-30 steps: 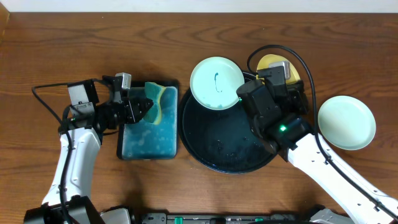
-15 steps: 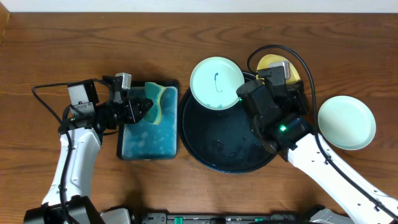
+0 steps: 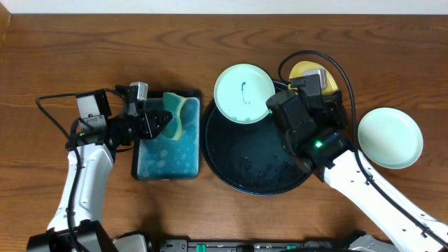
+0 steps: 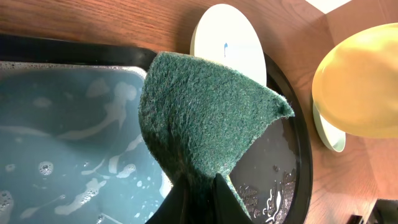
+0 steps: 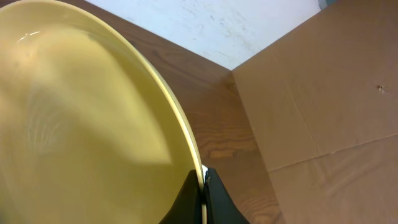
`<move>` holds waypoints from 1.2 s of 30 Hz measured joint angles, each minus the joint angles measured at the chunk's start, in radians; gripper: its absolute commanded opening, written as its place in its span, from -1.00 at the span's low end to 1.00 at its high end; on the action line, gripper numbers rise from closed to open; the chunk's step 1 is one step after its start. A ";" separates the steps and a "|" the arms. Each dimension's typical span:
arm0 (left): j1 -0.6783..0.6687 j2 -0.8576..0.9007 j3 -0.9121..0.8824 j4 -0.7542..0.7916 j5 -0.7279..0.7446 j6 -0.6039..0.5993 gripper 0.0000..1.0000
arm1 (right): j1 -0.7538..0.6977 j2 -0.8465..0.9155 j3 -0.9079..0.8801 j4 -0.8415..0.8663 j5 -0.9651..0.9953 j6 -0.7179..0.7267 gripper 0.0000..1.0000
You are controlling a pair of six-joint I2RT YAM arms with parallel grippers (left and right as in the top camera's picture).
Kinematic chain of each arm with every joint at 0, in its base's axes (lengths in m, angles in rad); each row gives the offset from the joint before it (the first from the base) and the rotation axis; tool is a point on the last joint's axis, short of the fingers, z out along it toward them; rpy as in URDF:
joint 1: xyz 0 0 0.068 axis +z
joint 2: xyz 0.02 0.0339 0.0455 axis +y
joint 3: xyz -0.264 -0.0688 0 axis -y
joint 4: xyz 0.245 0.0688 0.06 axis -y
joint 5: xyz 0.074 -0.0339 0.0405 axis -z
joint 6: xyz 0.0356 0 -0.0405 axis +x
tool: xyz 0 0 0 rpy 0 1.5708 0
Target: Clean dirty plates on tray and stack at the side
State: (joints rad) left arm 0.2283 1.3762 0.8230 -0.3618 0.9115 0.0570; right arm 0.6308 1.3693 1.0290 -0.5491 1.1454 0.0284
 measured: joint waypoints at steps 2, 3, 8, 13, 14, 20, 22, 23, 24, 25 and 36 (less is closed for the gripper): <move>0.000 0.000 0.000 0.000 0.000 0.000 -0.85 | 0.000 0.000 0.000 0.000 0.000 0.000 -0.98; 0.000 0.000 0.000 0.000 0.000 0.000 -0.85 | 0.000 0.000 0.000 0.000 0.000 0.000 -0.98; 0.000 0.000 0.000 0.000 0.000 0.000 -0.86 | 0.000 0.000 0.000 0.000 0.000 0.000 -0.98; 0.000 0.000 0.000 0.000 0.004 0.002 -0.85 | 0.000 0.000 0.000 -0.003 0.000 0.000 -0.98; 0.000 0.000 0.000 0.000 0.008 0.005 -0.85 | 0.000 0.000 0.000 -0.004 0.000 0.000 -0.98; 0.000 0.000 0.000 -0.001 0.053 0.034 -0.85 | 0.000 0.000 0.000 -0.005 0.000 0.000 -0.98; 0.000 0.000 0.000 -0.001 0.059 0.039 -0.85 | 0.000 0.000 0.000 -0.006 0.000 0.000 -0.98; 0.000 0.000 0.000 -0.001 0.059 0.042 -0.85 | 0.000 0.000 0.000 -0.006 0.000 0.000 -0.98; 0.000 0.000 0.000 -0.001 0.060 0.045 -0.85 | 0.000 0.000 0.000 -0.006 0.000 0.000 -0.98; 0.000 0.000 0.000 -0.001 0.060 0.045 -0.86 | 0.000 0.000 0.000 -0.006 0.000 0.000 -0.98; 0.000 0.000 0.000 -0.024 0.059 0.049 -0.85 | 0.000 0.000 0.000 -0.007 0.000 0.000 -0.98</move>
State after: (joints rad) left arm 0.2283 1.3762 0.8230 -0.3859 0.9703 0.1059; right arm 0.6308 1.3693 1.0290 -0.5560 1.1454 0.0284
